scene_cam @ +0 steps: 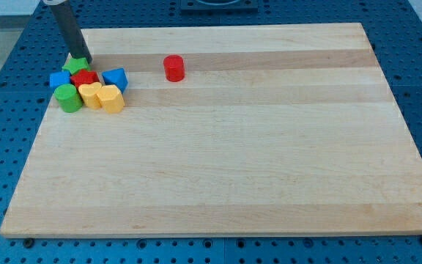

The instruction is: Slide red circle closer to blue triangle

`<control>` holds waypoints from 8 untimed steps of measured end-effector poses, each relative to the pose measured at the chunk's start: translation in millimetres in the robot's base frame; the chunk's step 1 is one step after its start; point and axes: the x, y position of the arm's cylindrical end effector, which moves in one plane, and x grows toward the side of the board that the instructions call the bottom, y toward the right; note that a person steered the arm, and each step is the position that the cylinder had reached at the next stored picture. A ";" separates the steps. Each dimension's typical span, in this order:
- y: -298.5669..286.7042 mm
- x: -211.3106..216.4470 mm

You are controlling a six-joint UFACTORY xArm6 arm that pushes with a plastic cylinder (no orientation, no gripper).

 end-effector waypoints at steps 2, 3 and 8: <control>0.0 10.3; 0.3 13.2; 244.5 9.2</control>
